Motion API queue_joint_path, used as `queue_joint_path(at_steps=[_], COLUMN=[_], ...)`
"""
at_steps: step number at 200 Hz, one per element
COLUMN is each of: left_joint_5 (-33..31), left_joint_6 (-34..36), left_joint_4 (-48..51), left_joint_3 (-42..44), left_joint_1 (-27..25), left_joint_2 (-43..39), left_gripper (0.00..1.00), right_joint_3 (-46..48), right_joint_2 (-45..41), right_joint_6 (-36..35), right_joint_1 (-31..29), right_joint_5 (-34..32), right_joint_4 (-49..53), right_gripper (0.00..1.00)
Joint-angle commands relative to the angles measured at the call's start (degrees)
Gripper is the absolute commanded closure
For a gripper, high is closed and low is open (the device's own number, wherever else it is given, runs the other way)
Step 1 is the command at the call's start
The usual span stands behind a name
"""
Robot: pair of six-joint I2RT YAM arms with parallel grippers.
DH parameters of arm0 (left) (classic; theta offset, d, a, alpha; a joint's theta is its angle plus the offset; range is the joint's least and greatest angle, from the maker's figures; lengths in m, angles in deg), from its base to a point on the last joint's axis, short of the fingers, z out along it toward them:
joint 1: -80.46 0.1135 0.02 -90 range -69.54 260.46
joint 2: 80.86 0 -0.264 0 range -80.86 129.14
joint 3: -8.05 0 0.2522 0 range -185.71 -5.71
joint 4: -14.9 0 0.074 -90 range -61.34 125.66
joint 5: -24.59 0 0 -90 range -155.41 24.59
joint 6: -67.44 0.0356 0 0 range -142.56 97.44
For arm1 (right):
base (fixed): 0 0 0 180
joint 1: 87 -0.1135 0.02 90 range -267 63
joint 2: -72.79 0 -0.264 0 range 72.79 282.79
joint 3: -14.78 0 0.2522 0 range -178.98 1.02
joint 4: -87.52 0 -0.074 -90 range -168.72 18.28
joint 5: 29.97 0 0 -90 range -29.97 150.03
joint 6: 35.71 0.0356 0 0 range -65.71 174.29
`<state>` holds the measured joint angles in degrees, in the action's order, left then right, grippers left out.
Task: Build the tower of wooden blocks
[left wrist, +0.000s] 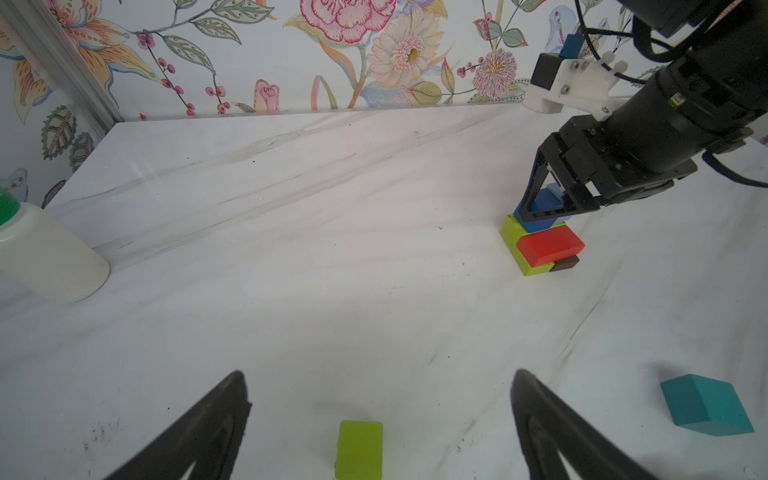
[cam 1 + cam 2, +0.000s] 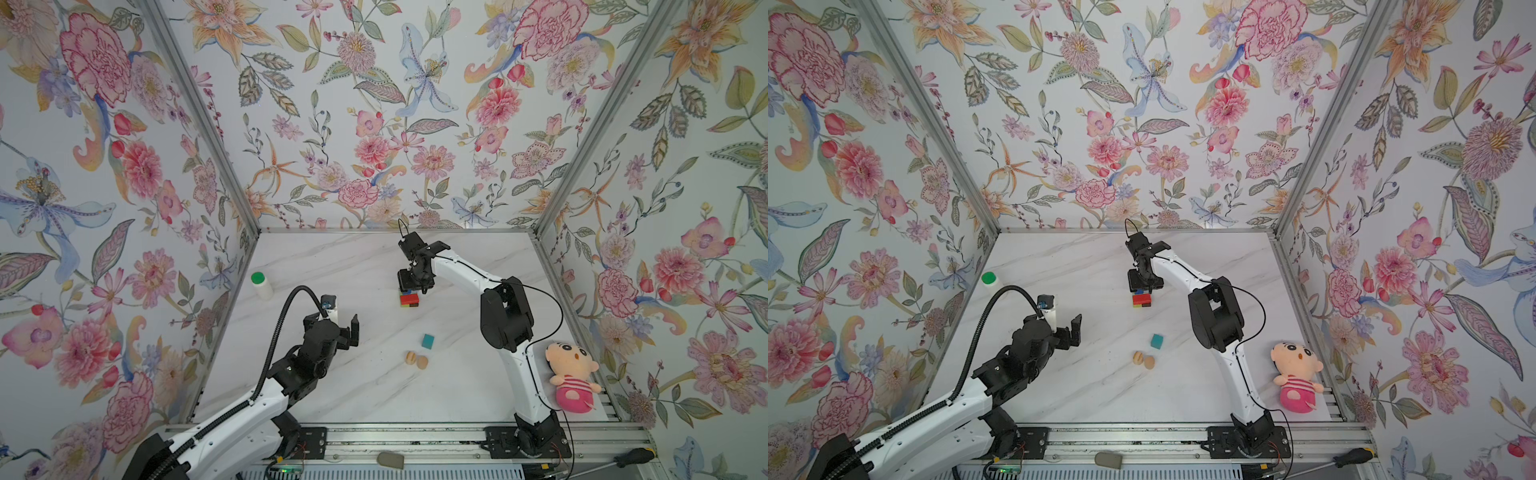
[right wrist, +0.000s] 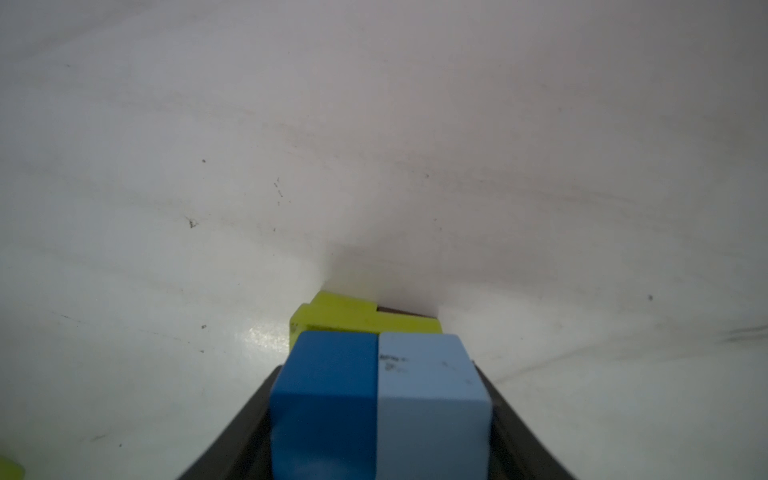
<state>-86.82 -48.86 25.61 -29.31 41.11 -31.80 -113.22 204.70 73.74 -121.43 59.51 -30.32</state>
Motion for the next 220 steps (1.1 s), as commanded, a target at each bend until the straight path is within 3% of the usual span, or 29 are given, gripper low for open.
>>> queue_joint_path(at_steps=[1,160,220], left_joint_5=[-0.2,0.2,0.3], left_joint_6=[0.4,-0.1,-0.1], left_joint_4=[-0.5,0.0,0.1], left_joint_3=[1.0,2.7,2.7], left_joint_1=[0.7,1.2,1.2], left_joint_2=[-0.6,-3.6,-3.8], left_gripper=[0.01,0.01,0.01], right_joint_3=[-1.3,-4.3,-4.4], right_joint_2=[0.7,2.4,3.0], right_joint_6=[-0.3,0.7,0.8], right_joint_1=[-0.5,-1.2,-0.9], right_joint_5=[-0.2,-1.3,-1.1], right_joint_4=[1.4,3.4,3.4], right_gripper=[0.40,0.38,0.32])
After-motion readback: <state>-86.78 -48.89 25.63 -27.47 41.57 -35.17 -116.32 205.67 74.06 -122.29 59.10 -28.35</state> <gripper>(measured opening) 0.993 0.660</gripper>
